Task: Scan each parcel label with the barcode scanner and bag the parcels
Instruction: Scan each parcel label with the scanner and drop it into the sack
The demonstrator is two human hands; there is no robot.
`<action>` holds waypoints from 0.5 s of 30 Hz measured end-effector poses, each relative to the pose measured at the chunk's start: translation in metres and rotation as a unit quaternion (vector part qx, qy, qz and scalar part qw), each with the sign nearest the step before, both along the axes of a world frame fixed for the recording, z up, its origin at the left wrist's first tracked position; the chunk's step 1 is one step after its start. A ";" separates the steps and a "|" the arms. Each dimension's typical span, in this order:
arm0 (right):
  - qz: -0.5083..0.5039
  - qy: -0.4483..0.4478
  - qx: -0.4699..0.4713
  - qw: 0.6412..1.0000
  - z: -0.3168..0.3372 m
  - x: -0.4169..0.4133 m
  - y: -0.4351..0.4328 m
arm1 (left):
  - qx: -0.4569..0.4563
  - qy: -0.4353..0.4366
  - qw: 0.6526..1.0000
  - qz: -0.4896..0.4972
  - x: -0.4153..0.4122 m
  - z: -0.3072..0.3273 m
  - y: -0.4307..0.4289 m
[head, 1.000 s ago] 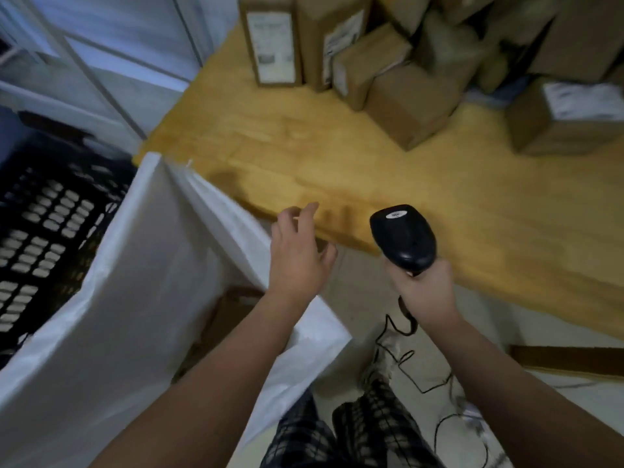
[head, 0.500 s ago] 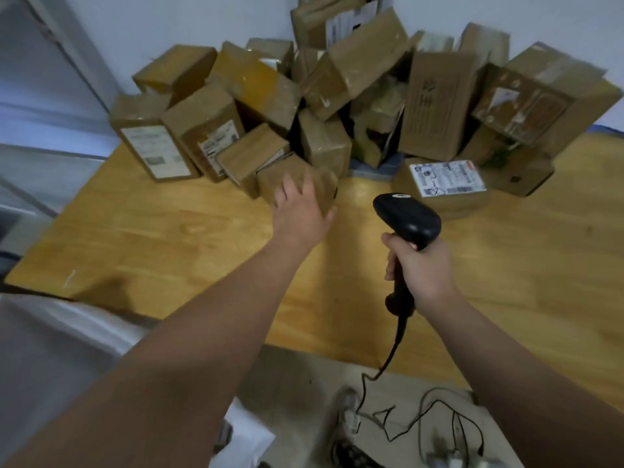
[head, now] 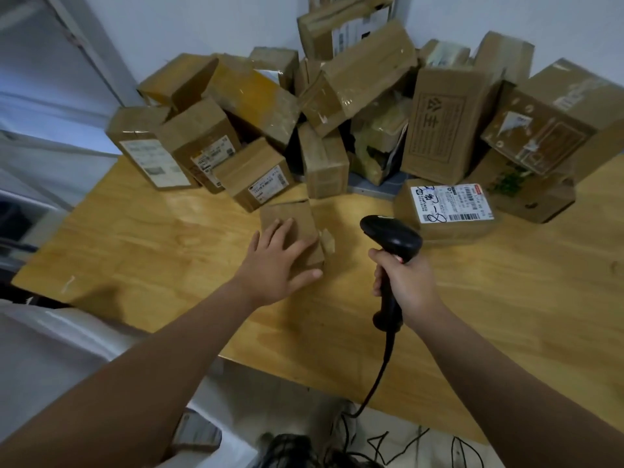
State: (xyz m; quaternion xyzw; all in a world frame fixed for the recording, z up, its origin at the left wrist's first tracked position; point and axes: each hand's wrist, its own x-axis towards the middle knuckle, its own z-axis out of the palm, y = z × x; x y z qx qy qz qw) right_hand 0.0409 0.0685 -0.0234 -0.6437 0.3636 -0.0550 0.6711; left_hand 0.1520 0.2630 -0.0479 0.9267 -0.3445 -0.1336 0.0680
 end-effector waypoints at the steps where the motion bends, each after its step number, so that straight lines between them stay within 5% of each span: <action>1: 0.000 0.004 0.001 1.000 0.000 0.001 0.001 | -0.007 -0.015 0.999 0.029 0.000 0.002 -0.003; 5: -0.006 0.021 -0.009 1.000 0.000 0.005 0.007 | 0.028 0.038 0.977 0.209 0.005 0.007 -0.045; 10: -0.012 0.031 -0.009 0.999 0.002 0.007 0.015 | 0.059 0.125 0.942 0.305 0.011 0.012 -0.068; 13: -0.020 0.007 0.031 0.999 0.004 0.003 0.017 | -0.103 0.169 0.923 0.329 0.012 0.017 -0.055; 15: -0.028 -0.022 0.063 0.997 0.005 -0.002 0.015 | -0.319 0.296 0.842 0.319 0.010 0.019 -0.042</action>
